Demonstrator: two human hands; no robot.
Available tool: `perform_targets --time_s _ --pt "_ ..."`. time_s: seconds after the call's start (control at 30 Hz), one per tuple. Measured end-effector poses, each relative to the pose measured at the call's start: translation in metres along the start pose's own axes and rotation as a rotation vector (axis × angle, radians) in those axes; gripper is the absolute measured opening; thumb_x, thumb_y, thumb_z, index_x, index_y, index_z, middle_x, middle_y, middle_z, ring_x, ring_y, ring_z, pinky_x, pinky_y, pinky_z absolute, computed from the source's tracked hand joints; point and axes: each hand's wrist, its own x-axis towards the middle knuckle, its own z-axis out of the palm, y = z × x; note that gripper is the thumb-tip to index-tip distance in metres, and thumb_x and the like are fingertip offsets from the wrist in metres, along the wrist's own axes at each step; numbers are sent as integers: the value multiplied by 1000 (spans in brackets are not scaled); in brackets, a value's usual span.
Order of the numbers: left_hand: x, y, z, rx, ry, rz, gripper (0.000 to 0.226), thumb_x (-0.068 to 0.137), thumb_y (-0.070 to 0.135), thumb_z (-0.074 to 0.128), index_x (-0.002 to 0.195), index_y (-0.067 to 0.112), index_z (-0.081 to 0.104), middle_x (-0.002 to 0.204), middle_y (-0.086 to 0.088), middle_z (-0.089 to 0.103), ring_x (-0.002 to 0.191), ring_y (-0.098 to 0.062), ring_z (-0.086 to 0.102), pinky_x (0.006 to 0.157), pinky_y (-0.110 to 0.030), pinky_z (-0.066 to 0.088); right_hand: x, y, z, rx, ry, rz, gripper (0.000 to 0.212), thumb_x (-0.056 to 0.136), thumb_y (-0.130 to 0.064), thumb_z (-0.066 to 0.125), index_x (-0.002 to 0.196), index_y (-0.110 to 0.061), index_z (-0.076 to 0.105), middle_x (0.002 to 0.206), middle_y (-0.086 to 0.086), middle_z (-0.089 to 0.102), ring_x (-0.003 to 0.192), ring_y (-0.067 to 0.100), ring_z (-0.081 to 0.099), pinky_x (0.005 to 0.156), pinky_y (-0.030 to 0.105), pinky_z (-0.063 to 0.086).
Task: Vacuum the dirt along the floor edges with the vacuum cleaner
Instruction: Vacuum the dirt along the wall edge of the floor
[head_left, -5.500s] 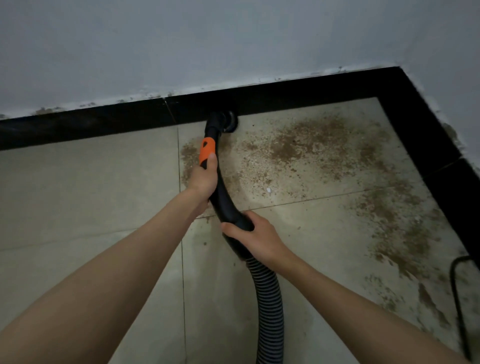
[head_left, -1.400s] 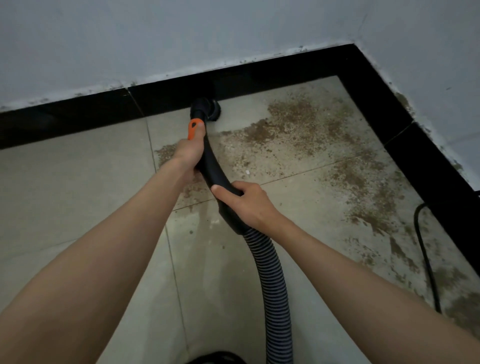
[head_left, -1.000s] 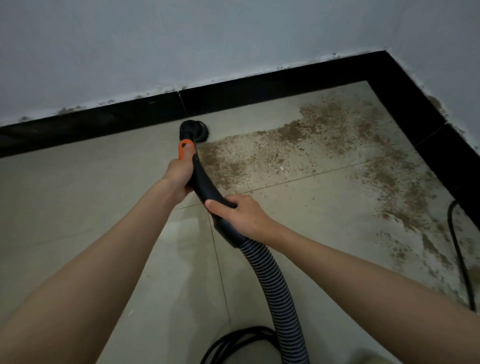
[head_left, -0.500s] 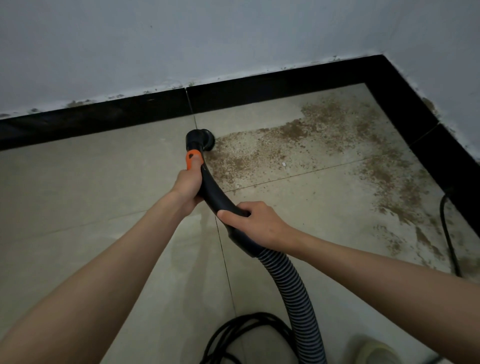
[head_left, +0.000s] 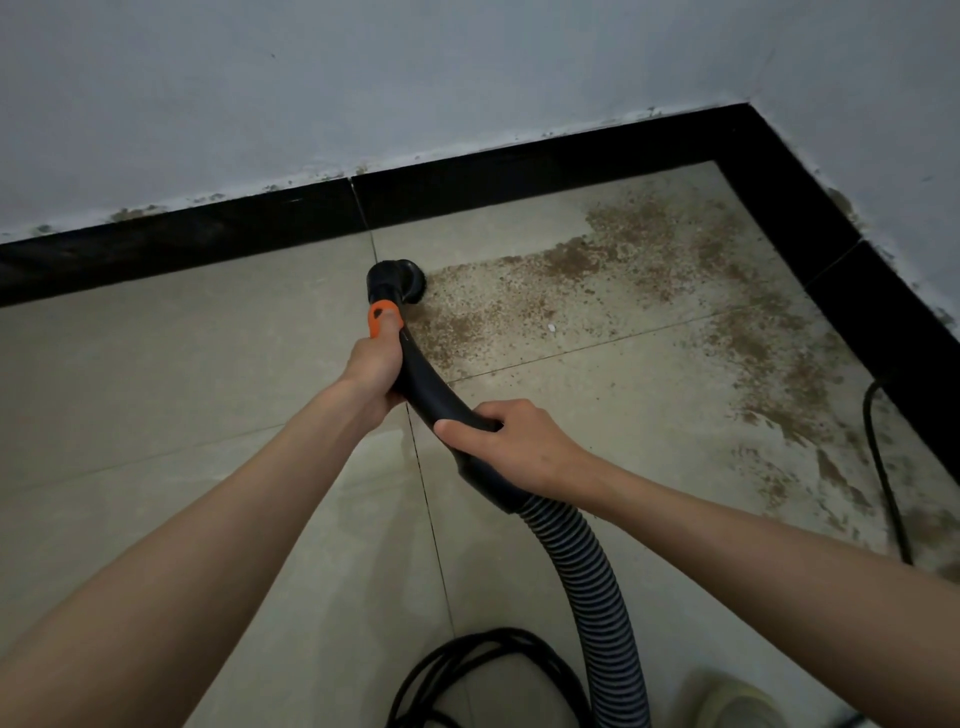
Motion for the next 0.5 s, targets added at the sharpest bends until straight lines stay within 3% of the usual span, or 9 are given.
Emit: perform_targets --time_s 0.2,0.5 --pt "-1 2 29 12 -37 5 47 97 53 37 114 9 47 92 -5 56 81 -18 56 57 -28 45 -2 10 -18 8 42 27 37 81 -60 63 68 -25 62 57 -12 61 47 -4 58 43 9 37" --pt "2 4 60 61 -72 21 44 97 53 37 109 12 49 93 -5 57 84 -19 57 63 -30 48 -6 26 -39 82 67 11 35 84 -55 64 65 -27 59 48 -19 59 46 -4 57 42 8 36"
